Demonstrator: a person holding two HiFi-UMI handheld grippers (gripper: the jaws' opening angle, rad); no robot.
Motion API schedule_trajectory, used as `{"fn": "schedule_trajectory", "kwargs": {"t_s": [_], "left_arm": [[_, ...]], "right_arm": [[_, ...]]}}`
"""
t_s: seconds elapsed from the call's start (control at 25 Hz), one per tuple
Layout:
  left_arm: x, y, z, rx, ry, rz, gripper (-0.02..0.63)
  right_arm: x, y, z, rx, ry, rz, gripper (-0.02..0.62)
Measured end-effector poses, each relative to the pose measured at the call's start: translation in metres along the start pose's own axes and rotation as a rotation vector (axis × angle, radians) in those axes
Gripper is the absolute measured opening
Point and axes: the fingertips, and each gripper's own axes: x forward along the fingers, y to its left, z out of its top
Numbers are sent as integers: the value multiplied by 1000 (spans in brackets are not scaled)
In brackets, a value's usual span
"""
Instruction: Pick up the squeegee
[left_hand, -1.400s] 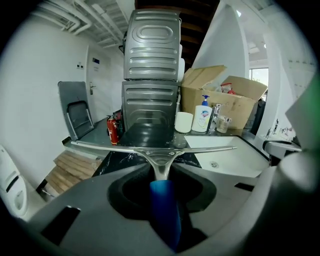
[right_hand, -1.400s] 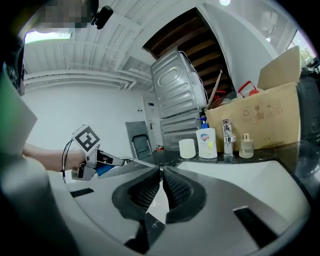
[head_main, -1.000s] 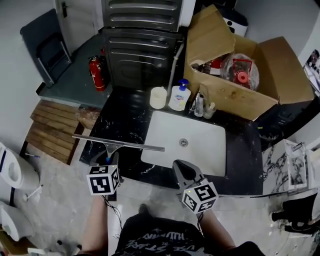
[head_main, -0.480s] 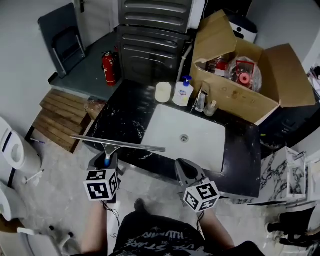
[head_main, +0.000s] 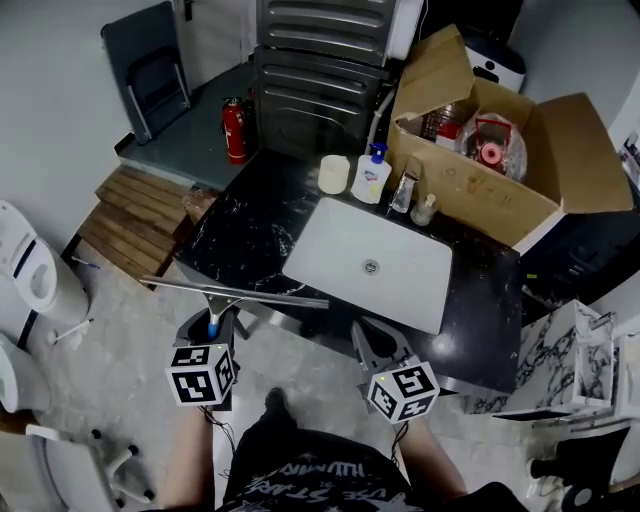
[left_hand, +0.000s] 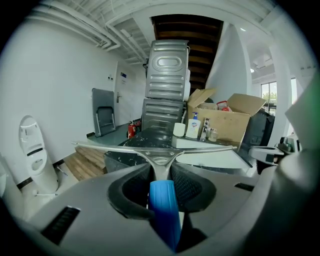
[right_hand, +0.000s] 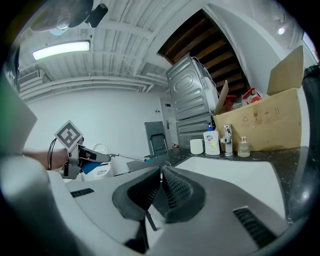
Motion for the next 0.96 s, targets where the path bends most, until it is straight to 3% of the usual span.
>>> {"fn": "schedule_trajectory", "kwargs": {"t_s": [0.36,0.96], "left_arm": [[-42,-20,-38,-25,-3,29,138],[-125,-61,-100,-49,-10,55,138]], "right_arm": [[-45,16,-29,-1,23,46,48],[-147,39,-69,0,36,51,48]]}}
